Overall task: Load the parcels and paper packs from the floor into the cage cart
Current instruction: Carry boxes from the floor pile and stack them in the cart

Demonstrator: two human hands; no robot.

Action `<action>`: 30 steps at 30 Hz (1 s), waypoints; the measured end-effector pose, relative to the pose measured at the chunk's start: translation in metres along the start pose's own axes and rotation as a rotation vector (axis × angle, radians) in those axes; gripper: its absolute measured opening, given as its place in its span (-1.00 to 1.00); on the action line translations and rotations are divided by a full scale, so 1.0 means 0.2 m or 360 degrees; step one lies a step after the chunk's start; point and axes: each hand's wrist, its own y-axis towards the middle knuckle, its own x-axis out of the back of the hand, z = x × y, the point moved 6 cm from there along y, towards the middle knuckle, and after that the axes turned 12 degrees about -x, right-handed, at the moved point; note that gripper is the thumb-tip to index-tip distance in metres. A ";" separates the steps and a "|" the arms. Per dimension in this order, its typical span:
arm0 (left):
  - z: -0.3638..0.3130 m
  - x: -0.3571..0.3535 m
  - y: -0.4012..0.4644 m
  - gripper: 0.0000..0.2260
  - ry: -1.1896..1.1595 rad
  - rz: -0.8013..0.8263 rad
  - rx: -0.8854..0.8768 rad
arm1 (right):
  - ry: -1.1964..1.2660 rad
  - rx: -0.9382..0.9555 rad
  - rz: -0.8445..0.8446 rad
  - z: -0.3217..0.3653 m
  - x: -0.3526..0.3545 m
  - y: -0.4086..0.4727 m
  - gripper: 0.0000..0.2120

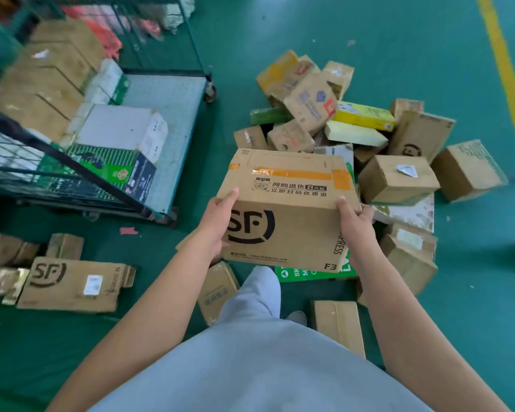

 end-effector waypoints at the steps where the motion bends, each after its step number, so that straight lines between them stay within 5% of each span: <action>1: 0.00 0.04 0.02 -0.53 -0.0028 -0.0032 0.0003 | -0.0024 0.0012 0.0018 0.03 -0.05 0.00 -0.38; 18: -0.29 0.84 1.01 -0.60 -0.0528 -0.0399 0.0062 | -0.0543 0.0293 0.0229 0.96 -1.38 0.33 -0.46; 22: -0.48 1.12 1.27 -0.28 -0.0639 -0.0505 0.0040 | -0.0711 0.0347 0.0249 1.27 -1.77 0.34 -0.60; 30: -0.85 1.60 1.55 -0.60 -0.0887 -0.0739 -0.0150 | -0.0732 0.0627 0.0397 1.74 -2.37 0.24 -0.58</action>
